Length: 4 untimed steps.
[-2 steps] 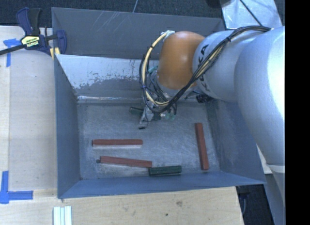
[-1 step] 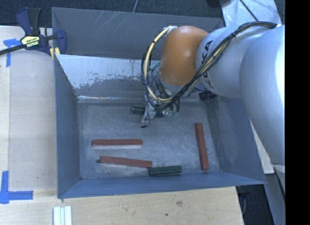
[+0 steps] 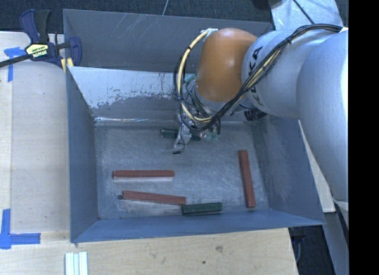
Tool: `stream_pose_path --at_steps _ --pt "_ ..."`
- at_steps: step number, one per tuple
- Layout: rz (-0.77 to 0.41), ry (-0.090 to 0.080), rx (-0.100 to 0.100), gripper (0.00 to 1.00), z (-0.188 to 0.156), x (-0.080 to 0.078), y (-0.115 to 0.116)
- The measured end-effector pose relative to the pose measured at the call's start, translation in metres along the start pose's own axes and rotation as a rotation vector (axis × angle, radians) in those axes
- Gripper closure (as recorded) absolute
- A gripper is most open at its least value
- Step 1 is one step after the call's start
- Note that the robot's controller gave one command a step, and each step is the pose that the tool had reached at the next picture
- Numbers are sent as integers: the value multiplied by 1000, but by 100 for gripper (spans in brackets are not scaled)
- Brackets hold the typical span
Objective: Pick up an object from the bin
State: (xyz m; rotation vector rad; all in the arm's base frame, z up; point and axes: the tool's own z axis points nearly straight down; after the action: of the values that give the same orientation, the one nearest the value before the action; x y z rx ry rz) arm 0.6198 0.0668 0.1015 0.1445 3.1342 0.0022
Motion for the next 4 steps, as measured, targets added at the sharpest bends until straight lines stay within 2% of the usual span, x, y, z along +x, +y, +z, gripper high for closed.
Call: stream_pose_path --at_steps 2,4 --pt "0 -3 0 100 -4 -1 0" --pt "0 6 1 100 -17 1 0"
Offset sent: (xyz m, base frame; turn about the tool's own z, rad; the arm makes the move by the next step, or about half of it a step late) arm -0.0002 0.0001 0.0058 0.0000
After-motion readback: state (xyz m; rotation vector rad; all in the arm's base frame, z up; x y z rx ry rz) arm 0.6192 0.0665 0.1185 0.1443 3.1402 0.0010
